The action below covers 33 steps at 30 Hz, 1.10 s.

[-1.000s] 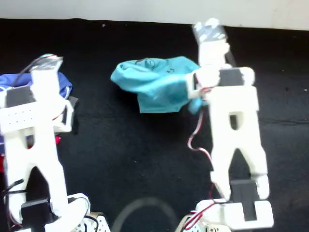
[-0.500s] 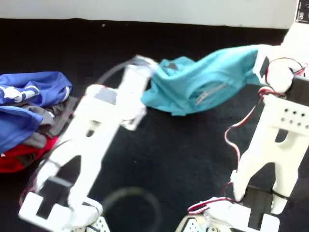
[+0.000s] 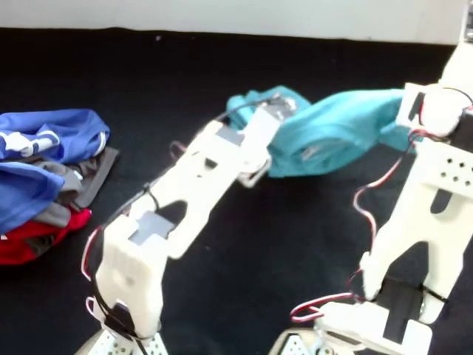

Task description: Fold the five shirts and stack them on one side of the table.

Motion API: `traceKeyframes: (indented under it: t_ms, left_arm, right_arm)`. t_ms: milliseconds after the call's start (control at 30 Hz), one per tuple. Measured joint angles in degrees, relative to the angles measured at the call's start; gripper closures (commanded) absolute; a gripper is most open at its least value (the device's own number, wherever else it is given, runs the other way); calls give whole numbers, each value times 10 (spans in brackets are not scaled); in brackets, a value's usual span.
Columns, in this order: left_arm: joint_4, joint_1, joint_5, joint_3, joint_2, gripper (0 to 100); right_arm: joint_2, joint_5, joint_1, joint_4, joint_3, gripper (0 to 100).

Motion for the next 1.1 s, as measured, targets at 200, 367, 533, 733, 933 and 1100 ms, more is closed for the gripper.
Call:
traceKeyframes:
  t_ms: [200,367,533,733,933,1100]
  left_arm:
    - [183,-61,0,-138,7,816]
    - [332,-127,-1,-229,8,980]
    - [403,-200,-1,-298,8,976]
    - [482,-262,-1,-364,8,976]
    - [505,-329,-1,-402,7,974]
    - [509,-375,-1,-402,-40,973]
  right_arm:
    - [53,50,94,-62,54,992]
    - [82,58,149,-128,119,992]
    - [82,58,155,-148,156,990]
    - [82,19,140,-116,168,917]
    - [82,3,162,-54,128,824]
    - [82,-42,188,-30,38,824]
